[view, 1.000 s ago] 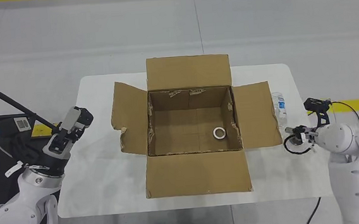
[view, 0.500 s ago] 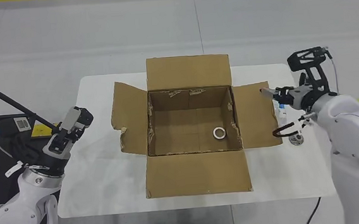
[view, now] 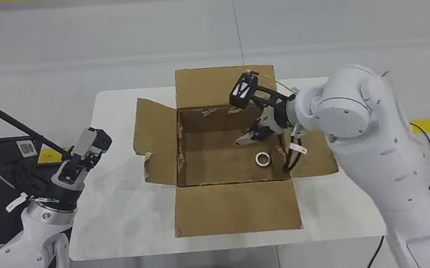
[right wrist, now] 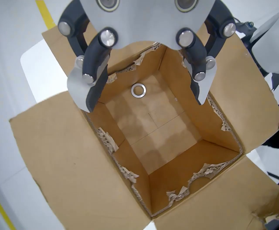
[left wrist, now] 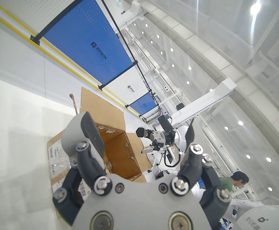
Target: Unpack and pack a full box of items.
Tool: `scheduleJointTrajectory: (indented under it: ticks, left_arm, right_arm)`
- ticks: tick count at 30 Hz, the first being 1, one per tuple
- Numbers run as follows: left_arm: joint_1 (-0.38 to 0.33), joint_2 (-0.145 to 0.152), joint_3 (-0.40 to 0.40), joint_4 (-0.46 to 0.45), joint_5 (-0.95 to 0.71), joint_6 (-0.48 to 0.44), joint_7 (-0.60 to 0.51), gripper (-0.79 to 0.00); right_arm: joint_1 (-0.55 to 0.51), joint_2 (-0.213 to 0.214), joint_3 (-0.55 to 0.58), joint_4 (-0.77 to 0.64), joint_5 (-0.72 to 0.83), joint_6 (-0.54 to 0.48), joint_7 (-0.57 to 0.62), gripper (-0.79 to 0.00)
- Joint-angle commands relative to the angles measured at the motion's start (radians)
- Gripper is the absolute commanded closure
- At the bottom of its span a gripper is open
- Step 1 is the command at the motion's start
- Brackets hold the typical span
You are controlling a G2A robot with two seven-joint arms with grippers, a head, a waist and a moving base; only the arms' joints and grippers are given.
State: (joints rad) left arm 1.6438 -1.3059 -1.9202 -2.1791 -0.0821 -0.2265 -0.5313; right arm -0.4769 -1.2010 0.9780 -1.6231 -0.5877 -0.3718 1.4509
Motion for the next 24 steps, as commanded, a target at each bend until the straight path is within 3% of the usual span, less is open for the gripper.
scheduleJointTrajectory:
  ticks: [1, 13, 20, 24]
  left_arm:
    - [0.0, 0.0, 0.0, 0.0, 0.0, 0.0, 0.0, -0.785]
    - [0.0, 0.0, 0.0, 0.0, 0.0, 0.0, 0.0, -0.785]
    - [0.0, 0.0, 0.0, 0.0, 0.0, 0.0, 0.0, -0.785]
    - [0.0, 0.0, 0.0, 0.0, 0.0, 0.0, 0.0, -0.785]
  right_arm:
    - [0.026, -0.007, -0.041, 0.035, 0.008, 0.007, 0.002, -0.785]
    - [0.039, -0.011, -0.06, 0.046, -0.001, 0.024, -0.016, -0.785]
    - [0.001, -0.004, -0.14, 0.022, -0.158, -0.096, -0.099, -0.785]
    - [0.02, 0.006, -0.203, 0.066, -0.191, -0.116, -0.119, -0.785]
